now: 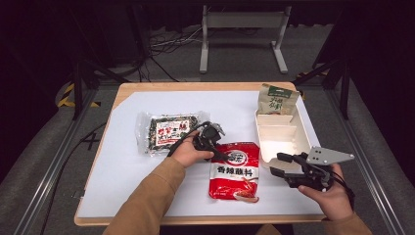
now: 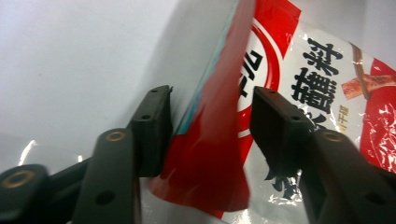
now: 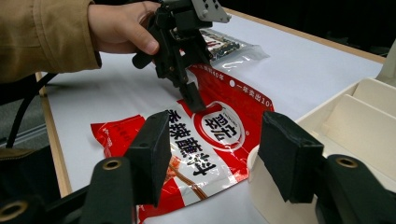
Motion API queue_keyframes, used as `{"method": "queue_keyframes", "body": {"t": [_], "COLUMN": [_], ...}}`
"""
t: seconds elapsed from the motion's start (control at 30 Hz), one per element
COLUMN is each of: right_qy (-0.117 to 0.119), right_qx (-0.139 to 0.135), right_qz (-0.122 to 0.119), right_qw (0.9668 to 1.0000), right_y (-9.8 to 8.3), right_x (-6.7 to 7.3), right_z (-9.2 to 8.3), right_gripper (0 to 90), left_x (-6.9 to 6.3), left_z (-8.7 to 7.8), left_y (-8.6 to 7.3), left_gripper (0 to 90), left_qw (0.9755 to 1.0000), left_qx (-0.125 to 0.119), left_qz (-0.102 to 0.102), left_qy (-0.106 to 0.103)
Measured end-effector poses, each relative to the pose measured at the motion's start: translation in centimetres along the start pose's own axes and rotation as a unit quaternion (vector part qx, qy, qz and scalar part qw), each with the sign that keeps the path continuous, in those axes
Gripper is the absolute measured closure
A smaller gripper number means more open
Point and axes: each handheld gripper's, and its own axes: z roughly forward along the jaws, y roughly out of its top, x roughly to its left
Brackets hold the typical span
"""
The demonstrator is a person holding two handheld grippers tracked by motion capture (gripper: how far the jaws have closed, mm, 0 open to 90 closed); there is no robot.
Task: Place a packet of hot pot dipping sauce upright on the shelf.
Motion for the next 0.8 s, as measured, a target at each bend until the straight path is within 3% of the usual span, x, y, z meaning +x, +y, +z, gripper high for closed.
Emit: {"method": "queue_keyframes", "body": {"t": [0.17,0.33,0.47,0.63,0.7,0.8], "right_qy": [0.005,0.006,-0.005,0.002,0.000,0.013], "right_qx": [0.006,-0.002,-0.018,-0.027,-0.034,-0.036], "right_qz": [-0.010,-0.007,-0.018,0.001,0.025,0.042], "right_qw": [0.9999,1.0000,0.9997,0.9996,0.9991,0.9984], "right_y": [0.0,0.0,-0.1,-0.1,0.0,0.0], "right_x": [0.0,-0.2,-0.6,-0.9,-1.0,-1.0], "right_z": [0.1,-0.2,-0.4,-0.7,-0.8,-0.9], "right_gripper": [49.5,54.9,57.2,60.8,58.9,60.7], "left_x": [0.1,-0.1,-0.5,-0.9,-1.0,-1.3], "left_z": [-0.1,-0.4,-1.1,-2.5,-3.2,-4.4], "left_y": [-0.2,-0.2,0.0,-0.1,-0.1,-0.1], "left_gripper": [72.0,84.1,88.2,88.4,88.4,88.4], "left_qw": [0.9997,0.9998,0.9998,0.9999,0.9998,0.9996], "left_qx": [-0.008,-0.005,0.006,0.000,-0.001,-0.017], "left_qz": [-0.001,0.002,0.001,-0.007,-0.017,-0.022], "left_qy": [0.024,0.017,0.019,0.012,0.006,-0.008]}}
